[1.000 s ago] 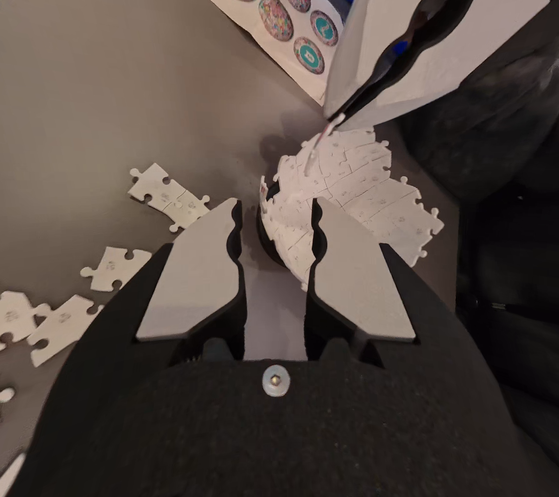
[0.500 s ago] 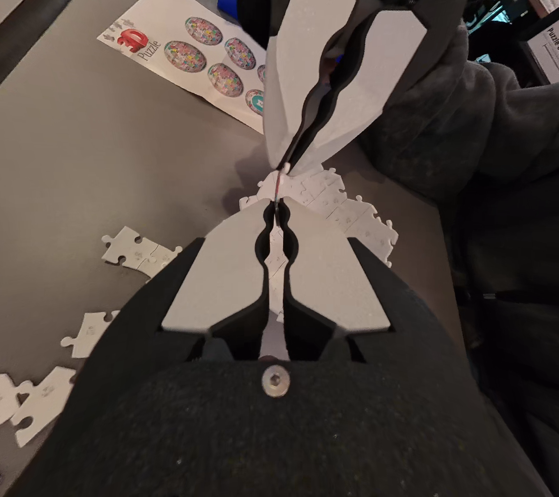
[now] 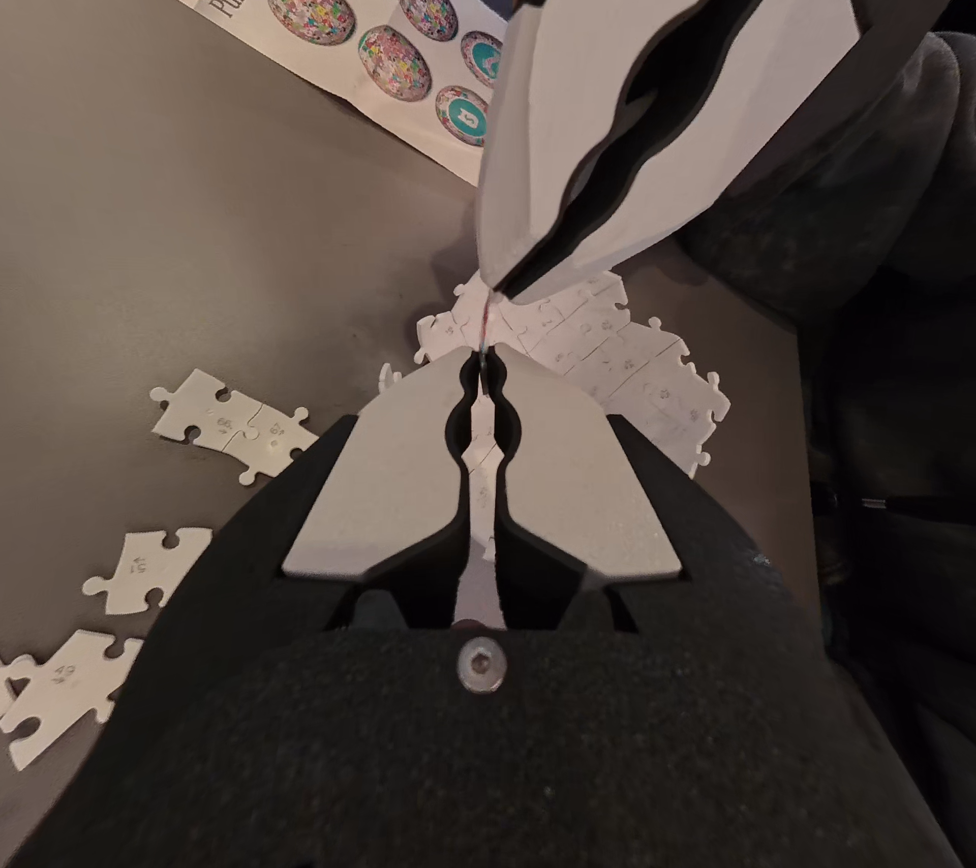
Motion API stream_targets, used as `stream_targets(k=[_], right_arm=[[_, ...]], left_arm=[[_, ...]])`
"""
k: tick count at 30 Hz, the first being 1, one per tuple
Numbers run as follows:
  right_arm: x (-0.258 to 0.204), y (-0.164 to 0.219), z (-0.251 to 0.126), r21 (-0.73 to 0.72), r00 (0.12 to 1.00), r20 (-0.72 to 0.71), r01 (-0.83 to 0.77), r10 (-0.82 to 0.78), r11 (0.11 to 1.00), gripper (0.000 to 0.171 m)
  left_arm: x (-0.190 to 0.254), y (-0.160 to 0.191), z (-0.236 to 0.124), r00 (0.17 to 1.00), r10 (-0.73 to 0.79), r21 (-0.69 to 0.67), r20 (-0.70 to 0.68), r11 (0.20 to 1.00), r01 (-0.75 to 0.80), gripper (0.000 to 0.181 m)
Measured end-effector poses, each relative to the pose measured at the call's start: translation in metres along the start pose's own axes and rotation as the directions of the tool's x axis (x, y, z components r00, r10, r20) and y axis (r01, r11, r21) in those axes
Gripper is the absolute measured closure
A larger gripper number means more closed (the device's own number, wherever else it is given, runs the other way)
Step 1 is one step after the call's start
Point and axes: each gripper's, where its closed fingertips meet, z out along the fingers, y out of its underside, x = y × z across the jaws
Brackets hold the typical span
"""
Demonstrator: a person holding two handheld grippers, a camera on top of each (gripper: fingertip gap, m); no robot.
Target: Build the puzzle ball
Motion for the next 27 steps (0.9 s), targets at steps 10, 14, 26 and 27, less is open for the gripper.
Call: stream_targets(k=[10, 14, 26, 27], right_arm=[[-0.005, 0.005, 0.001, -0.020, 0.999, 0.035, -0.002, 0.003, 1.000, 0.169], [-0.008, 0.005, 0.001, -0.022, 0.998, 0.056, -0.009, 0.010, 1.000, 0.165], [-0.011, 0.011, 0.003, -0.050, 0.997, 0.072, 0.004, 0.000, 0.999, 0.168], [-0.011, 0.011, 0.004, -0.050, 0.997, 0.074, 0.004, 0.000, 0.999, 0.168]], left_arm=[[0.001, 0.005, 0.003, 1.000, 0.010, -0.035, 0.007, 0.999, -0.010, 0.179], [0.001, 0.005, 0.004, 1.000, 0.011, -0.038, 0.007, 0.999, -0.011, 0.179], [0.003, 0.008, 0.005, 0.999, 0.033, -0.060, 0.012, 0.998, -0.032, 0.179], [0.004, 0.008, 0.005, 0.999, 0.035, -0.061, 0.011, 0.998, -0.034, 0.179]])
